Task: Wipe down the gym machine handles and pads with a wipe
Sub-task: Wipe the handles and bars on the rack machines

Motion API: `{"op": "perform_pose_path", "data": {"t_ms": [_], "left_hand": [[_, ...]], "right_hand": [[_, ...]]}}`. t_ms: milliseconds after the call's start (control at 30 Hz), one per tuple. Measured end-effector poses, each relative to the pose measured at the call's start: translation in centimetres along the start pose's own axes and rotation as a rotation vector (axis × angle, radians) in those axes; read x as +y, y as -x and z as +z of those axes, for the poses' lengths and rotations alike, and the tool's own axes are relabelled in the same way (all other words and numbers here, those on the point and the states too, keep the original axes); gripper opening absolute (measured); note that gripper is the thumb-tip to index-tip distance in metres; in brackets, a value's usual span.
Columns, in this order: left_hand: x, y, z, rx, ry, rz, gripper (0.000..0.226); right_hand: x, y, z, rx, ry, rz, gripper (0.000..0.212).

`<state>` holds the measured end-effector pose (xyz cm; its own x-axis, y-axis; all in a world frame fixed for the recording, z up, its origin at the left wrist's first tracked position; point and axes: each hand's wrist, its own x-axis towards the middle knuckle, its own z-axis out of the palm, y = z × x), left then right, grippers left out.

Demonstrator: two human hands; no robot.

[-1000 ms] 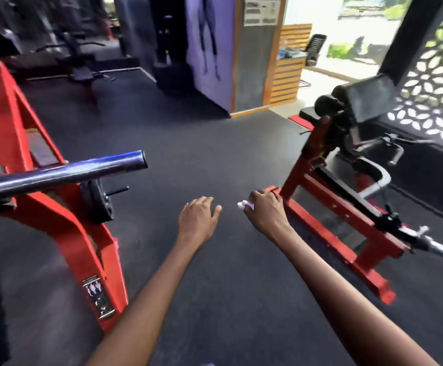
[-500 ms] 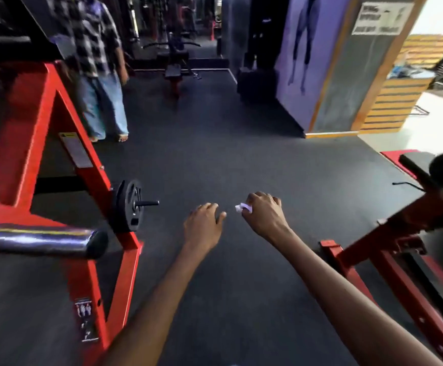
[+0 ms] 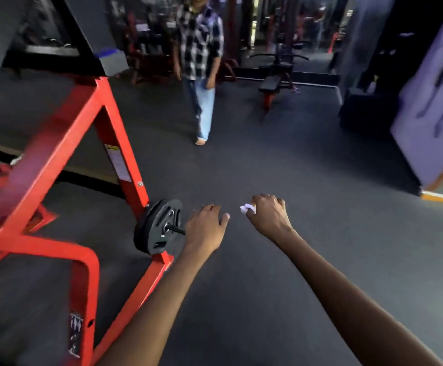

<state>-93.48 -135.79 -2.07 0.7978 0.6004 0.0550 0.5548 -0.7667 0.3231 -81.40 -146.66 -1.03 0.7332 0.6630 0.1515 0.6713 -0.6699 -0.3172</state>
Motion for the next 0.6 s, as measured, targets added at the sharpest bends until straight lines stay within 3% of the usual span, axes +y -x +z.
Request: {"op": "perform_pose_path", "data": {"t_ms": [300,600], "left_hand": [[3.3,-16.2,1.2,0.110,-0.050,-0.313,0.041],[0.2,-34.7,3.3,0.163,-0.088,-0.494,0.044]], "right_hand": [[3.7,-20.2,0.6,-0.137,-0.101,-0.231,0.029],[3.7,-41.9,4.8,-0.189,-0.081,-0.429,0.029]]}}
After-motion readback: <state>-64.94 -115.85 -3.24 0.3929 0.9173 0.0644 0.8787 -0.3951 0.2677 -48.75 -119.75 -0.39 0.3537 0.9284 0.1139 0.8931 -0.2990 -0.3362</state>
